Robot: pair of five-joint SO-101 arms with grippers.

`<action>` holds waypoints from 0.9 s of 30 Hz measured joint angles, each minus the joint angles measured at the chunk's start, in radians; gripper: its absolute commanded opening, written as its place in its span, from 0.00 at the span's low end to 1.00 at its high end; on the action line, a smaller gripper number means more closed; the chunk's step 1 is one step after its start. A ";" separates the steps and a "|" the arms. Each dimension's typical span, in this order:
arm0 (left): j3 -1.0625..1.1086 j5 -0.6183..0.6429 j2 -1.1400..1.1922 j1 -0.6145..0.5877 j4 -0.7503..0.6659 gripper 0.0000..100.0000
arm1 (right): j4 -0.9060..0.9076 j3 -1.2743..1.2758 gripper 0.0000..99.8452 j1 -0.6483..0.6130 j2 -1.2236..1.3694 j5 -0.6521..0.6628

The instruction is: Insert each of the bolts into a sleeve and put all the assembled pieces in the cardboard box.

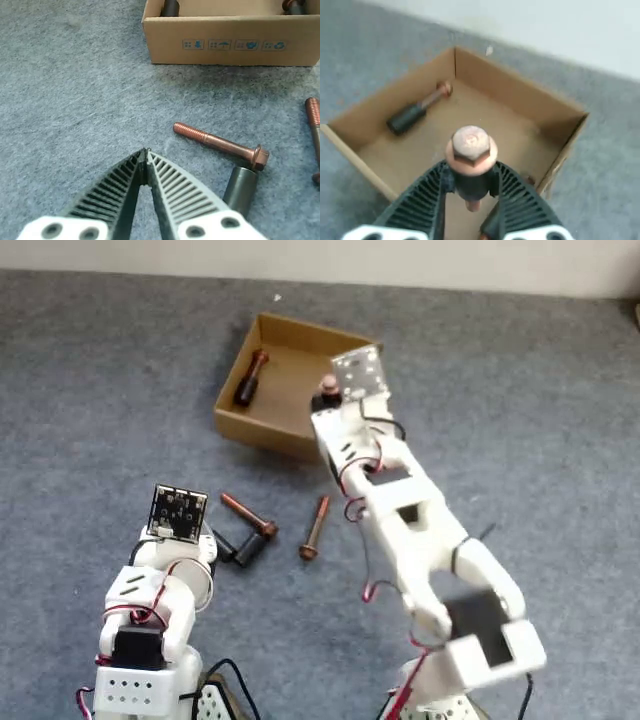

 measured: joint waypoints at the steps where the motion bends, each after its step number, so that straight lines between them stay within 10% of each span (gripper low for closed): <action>1: 0.000 0.000 0.000 0.000 0.000 0.01 | 0.000 -0.009 0.02 0.000 0.034 0.000; 27: 0.000 0.000 0.000 -0.244 -0.048 0.01 | 0.663 -0.031 0.12 -0.092 -0.362 0.000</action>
